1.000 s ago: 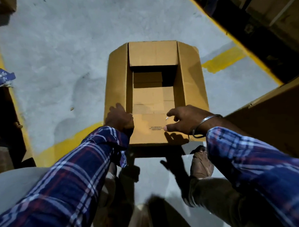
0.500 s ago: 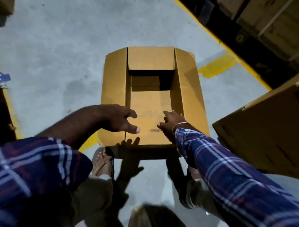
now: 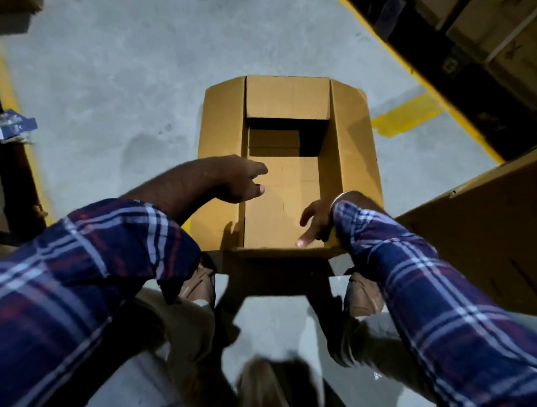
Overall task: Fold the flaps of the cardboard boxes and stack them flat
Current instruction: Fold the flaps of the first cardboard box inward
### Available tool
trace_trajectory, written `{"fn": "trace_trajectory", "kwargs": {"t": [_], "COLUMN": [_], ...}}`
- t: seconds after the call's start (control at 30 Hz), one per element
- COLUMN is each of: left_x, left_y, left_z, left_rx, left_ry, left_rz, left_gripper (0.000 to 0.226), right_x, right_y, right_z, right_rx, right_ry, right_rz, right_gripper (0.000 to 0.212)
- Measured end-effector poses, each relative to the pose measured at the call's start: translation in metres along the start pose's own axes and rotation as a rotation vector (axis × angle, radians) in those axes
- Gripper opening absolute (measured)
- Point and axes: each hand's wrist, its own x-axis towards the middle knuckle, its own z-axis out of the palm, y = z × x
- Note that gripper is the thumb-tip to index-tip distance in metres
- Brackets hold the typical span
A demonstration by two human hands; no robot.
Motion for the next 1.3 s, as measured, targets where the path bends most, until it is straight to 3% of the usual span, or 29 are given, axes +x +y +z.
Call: {"fn": "trace_trajectory", "kwargs": {"t": [0.07, 0.1, 0.17, 0.3, 0.43, 0.87, 0.97, 1.07, 1.13, 1.3], "left_x": [-0.002, -0.002, -0.002, 0.001, 0.005, -0.005, -0.013, -0.014, -0.01, 0.009], "left_y": [0.003, 0.005, 0.008, 0.011, 0.013, 0.032, 0.038, 0.041, 0.04, 0.019], "left_z": [0.002, 0.003, 0.005, 0.009, 0.007, 0.002, 0.001, 0.0, -0.003, -0.01], "left_rx": [-0.011, -0.013, 0.0, 0.063, 0.108, 0.165, 0.146, 0.133, 0.138, 0.145], "left_ry": [-0.028, -0.033, -0.038, -0.059, -0.079, -0.06, -0.044, -0.016, -0.006, -0.02], "left_rz": [0.005, 0.011, 0.021, 0.032, 0.041, 0.057, 0.087, 0.118, 0.134, 0.154], "left_gripper": [0.06, 0.06, 0.063, 0.066, 0.066, 0.07, 0.071, 0.07, 0.07, 0.068], "right_x": [0.029, 0.043, 0.063, 0.079, 0.082, 0.083, 0.086, 0.092, 0.094, 0.117], "right_y": [-0.006, -0.007, -0.008, -0.002, -0.004, 0.0, -0.002, 0.003, 0.007, -0.002], "right_z": [0.027, 0.041, 0.072, 0.108, 0.111, 0.125, 0.13, 0.116, 0.095, 0.02], "right_rx": [-0.102, -0.141, -0.213, -0.41, -0.559, -0.471, -0.489, -0.369, -0.19, 0.342], "right_ry": [0.08, 0.12, 0.224, 0.497, 0.56, 0.467, 0.318, 0.062, 0.049, 0.576], "right_rz": [0.002, -0.016, -0.074, -0.152, -0.162, -0.209, -0.182, -0.189, -0.222, -0.226], "right_gripper": [0.118, 0.117, 0.097, 0.036, 0.023, 0.031, 0.036, 0.061, 0.073, 0.042]}}
